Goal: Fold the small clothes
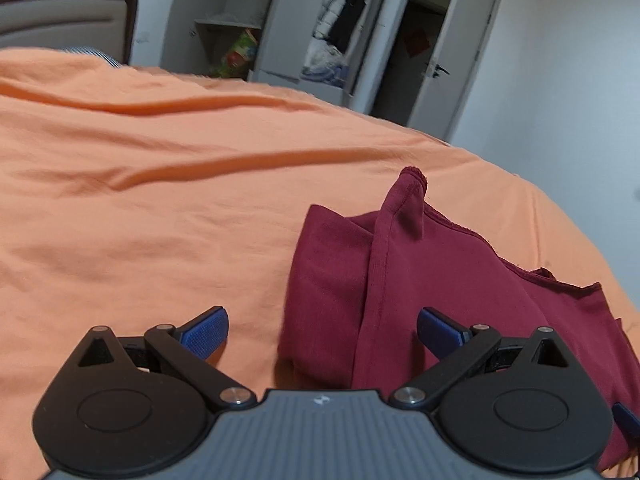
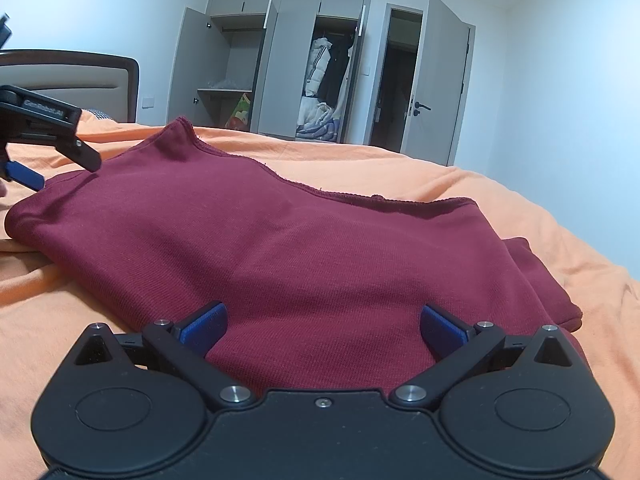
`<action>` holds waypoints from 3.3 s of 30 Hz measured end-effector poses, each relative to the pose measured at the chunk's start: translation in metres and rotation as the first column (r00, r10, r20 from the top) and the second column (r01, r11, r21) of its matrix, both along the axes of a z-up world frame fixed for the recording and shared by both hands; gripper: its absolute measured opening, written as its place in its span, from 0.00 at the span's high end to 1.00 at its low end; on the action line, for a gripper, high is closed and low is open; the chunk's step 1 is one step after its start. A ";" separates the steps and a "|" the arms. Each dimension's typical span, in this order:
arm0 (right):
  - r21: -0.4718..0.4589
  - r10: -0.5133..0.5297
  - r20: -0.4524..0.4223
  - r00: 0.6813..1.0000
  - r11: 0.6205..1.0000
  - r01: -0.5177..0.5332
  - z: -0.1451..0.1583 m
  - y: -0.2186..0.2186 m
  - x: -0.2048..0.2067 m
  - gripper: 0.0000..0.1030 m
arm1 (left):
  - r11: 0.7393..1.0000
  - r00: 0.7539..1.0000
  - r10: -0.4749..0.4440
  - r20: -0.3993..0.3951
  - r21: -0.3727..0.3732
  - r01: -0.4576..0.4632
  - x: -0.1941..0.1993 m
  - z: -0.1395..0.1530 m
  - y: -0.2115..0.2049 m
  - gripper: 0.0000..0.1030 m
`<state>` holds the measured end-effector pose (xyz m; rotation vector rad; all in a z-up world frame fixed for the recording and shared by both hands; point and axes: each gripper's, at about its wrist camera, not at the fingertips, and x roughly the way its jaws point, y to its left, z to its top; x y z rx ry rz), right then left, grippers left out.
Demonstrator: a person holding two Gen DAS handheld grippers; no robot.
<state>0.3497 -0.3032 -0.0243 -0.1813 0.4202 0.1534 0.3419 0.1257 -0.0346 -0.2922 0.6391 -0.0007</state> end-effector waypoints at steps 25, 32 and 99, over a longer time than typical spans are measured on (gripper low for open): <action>0.000 -0.001 0.003 1.000 1.000 0.001 -0.001 0.000 0.001 0.00 | 0.999 0.998 -0.024 -0.065 -0.041 0.022 0.011 -0.005 -0.001 0.14; 0.001 -0.001 0.004 1.000 1.000 0.001 0.000 0.000 0.001 0.00 | 0.999 0.997 -0.017 -0.071 -0.033 0.014 0.011 -0.004 -0.004 0.21; 0.031 -0.044 -0.143 0.989 0.998 0.049 0.009 -0.078 -0.007 0.00 | 0.823 0.819 -0.566 -0.095 -0.004 0.568 0.011 0.031 -0.286 0.79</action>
